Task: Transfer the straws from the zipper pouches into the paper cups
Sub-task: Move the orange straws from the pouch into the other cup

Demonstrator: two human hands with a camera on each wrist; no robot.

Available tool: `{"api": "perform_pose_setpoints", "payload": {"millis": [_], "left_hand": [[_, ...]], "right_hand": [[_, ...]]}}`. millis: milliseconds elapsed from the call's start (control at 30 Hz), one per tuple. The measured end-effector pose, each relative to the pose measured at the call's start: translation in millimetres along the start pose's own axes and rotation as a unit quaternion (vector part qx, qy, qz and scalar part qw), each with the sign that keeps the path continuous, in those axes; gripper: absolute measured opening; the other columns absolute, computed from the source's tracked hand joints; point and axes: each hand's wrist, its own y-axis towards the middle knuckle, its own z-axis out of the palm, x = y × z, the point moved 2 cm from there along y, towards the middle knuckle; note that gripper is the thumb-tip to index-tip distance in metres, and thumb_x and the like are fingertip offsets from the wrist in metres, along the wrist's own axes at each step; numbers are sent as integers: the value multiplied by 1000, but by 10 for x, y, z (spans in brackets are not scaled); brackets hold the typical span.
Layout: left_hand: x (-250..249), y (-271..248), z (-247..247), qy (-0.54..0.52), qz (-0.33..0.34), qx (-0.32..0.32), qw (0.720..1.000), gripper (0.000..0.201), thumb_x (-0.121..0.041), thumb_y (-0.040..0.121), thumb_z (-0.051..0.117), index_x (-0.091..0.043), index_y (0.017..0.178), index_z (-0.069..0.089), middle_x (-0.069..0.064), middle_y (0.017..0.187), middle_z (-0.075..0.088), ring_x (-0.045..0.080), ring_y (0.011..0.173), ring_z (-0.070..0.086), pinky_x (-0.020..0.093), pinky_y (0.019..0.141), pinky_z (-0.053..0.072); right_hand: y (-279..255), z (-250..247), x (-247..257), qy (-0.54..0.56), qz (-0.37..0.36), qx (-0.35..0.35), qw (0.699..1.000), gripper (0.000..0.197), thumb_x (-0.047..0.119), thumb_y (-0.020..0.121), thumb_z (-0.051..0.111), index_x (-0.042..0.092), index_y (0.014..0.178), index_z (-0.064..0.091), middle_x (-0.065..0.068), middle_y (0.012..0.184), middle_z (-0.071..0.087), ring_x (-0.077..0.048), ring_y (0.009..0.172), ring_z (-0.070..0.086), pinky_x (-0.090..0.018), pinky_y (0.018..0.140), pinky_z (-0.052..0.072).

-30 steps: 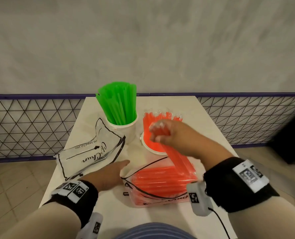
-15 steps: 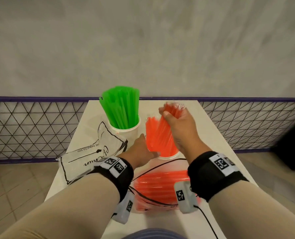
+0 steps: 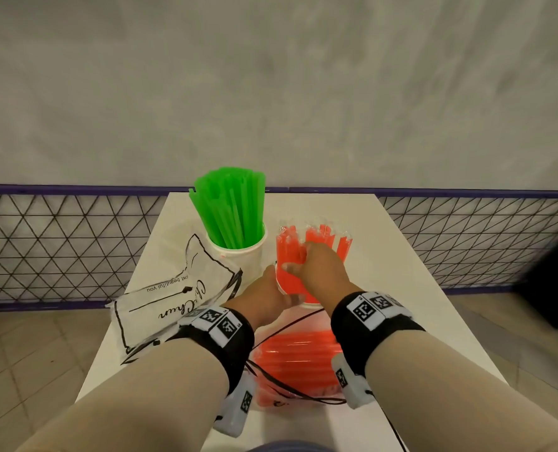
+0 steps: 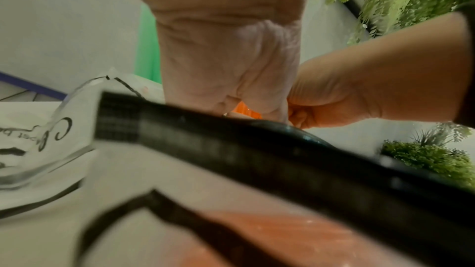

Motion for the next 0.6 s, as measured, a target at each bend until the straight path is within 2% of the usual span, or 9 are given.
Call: {"api": "perform_pose_setpoints", "payload": {"millis": [100, 167, 267, 433, 533, 600], "left_hand": [[5, -3, -11, -4, -14, -5, 1000, 43, -23, 87, 72, -30, 114, 40, -16, 96, 55, 8, 93, 53, 11, 66, 38], [-1, -24, -15, 5, -22, -8, 1000, 45, -29, 87, 72, -27, 118, 40, -15, 98, 56, 7, 91, 52, 13, 62, 36], [-2, -36, -22, 12, -27, -13, 999, 63, -37, 85, 72, -23, 134, 37, -8, 118, 58, 14, 100, 53, 25, 72, 39], [-36, -72, -28, 24, -11, -12, 1000, 65, -38, 86, 71, -21, 137, 35, -7, 120, 56, 13, 102, 52, 24, 75, 39], [-13, -82, -67, 32, -30, -6, 999, 70, -45, 87, 67, -18, 140, 30, 2, 136, 53, 19, 113, 53, 30, 88, 41], [57, -117, -132, 0, -69, -1, 998, 68, -44, 94, 57, -15, 147, 25, 7, 146, 44, 26, 129, 46, 37, 100, 40]], "right_hand": [[51, 1, -8, 46, 20, -21, 999, 35, 26, 82, 74, 11, 106, 55, -1, 94, 56, -19, 82, 53, -29, 68, 40], [62, 24, -33, 65, 35, -34, 997, 34, 16, 82, 73, 10, 107, 51, -2, 93, 55, -21, 81, 54, -29, 66, 39], [68, 66, -99, 95, 65, -36, 993, 34, 4, 83, 67, 9, 109, 46, -2, 87, 54, -23, 79, 56, -29, 60, 39], [28, 70, -67, 111, 70, -21, 991, 32, 1, 85, 61, 12, 107, 41, -1, 82, 53, -24, 75, 58, -28, 52, 39], [-88, -48, 2, 120, 38, -31, 992, 26, 3, 85, 58, 15, 103, 44, -1, 85, 54, -19, 70, 55, -28, 50, 37], [-209, -190, 48, 118, -8, -39, 992, 20, 5, 84, 60, 17, 93, 48, 0, 84, 55, -17, 70, 55, -32, 57, 45]]}}
